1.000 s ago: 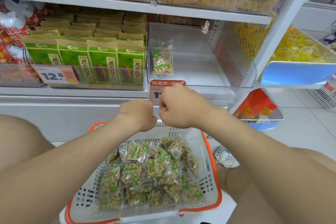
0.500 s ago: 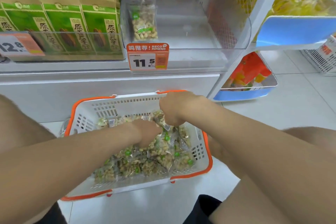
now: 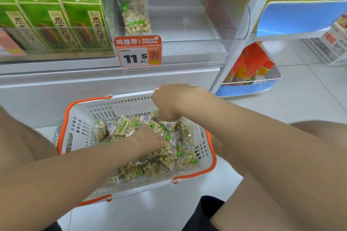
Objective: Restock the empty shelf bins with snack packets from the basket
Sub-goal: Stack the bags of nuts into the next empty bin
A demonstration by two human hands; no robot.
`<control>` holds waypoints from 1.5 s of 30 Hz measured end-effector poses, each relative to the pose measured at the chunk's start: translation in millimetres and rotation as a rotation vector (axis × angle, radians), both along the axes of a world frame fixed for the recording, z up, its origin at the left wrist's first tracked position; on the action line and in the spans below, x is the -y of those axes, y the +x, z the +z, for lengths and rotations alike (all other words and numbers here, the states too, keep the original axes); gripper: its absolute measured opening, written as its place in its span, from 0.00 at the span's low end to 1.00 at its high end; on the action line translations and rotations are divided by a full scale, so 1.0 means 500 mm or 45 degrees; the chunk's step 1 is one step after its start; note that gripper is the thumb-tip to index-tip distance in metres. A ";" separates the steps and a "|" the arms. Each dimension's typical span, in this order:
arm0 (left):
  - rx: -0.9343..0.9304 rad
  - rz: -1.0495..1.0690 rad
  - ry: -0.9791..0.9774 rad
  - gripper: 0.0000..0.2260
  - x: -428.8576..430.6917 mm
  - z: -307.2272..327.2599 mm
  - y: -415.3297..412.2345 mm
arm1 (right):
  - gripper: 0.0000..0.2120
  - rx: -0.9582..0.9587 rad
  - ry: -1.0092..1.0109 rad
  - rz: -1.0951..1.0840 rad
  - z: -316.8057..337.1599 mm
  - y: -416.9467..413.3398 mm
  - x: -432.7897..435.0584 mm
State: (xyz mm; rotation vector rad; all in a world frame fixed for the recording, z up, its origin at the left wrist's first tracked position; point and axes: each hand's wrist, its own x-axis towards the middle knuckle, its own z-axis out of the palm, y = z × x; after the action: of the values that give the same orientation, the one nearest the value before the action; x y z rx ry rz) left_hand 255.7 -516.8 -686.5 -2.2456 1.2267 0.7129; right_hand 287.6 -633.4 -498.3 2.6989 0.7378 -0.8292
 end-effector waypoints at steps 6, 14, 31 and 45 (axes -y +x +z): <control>-0.084 0.572 -0.349 0.05 -0.016 0.078 0.050 | 0.04 -0.020 -0.004 -0.011 0.015 0.020 -0.012; 0.190 0.827 -1.017 0.12 -0.034 0.236 0.055 | 0.03 0.020 -0.074 0.034 0.062 0.040 -0.017; 0.838 0.956 -2.142 0.12 -0.131 0.503 0.101 | 0.19 0.298 1.098 -0.182 0.163 0.081 0.013; 0.665 1.192 -1.329 0.10 -0.159 0.500 0.175 | 0.27 0.692 1.329 -0.834 0.150 0.252 -0.028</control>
State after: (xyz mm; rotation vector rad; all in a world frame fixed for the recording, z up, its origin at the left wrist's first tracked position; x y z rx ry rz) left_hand 343.2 -437.2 -436.4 -3.5519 0.1679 -0.4192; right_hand 413.7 -619.6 -423.1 3.8966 0.1111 0.4160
